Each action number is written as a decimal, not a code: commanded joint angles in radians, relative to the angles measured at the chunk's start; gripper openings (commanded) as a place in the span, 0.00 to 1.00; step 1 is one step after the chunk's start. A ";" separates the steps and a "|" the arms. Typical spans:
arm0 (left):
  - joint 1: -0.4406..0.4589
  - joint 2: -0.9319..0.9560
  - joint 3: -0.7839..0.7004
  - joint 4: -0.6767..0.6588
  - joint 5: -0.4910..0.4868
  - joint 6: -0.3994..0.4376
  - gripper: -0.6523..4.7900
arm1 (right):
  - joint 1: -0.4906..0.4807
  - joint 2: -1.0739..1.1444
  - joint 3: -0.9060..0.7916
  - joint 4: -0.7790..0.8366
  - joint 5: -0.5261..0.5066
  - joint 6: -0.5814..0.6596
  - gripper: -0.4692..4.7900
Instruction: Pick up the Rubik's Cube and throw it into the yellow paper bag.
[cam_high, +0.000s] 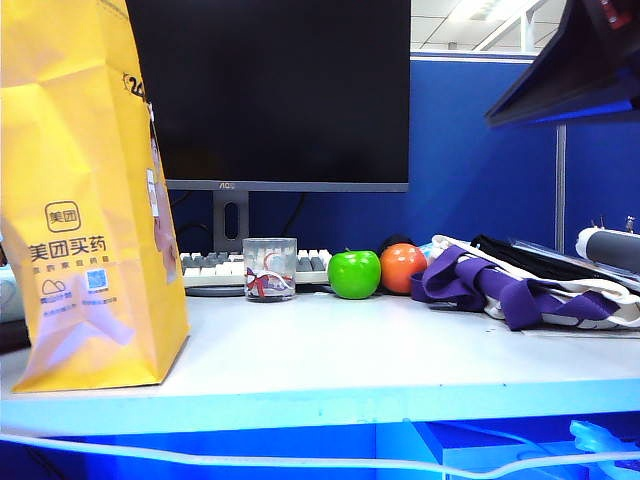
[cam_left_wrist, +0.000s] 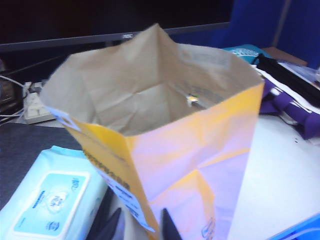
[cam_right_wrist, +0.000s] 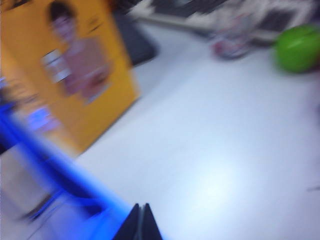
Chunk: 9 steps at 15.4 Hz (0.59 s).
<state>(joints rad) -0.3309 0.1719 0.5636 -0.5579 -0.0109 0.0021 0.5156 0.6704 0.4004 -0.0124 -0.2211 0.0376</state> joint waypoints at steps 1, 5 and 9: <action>0.000 0.000 0.003 0.014 -0.004 -0.003 0.32 | 0.000 -0.002 0.003 0.035 0.072 0.003 0.09; 0.000 0.000 0.003 0.013 -0.003 -0.003 0.32 | 0.000 -0.002 0.003 0.033 0.070 0.003 0.09; 0.000 0.000 0.003 0.013 -0.003 -0.003 0.32 | 0.000 -0.016 -0.003 0.032 0.070 0.003 0.09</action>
<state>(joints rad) -0.3309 0.1711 0.5636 -0.5583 -0.0109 0.0025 0.5152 0.6605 0.3965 0.0071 -0.1509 0.0376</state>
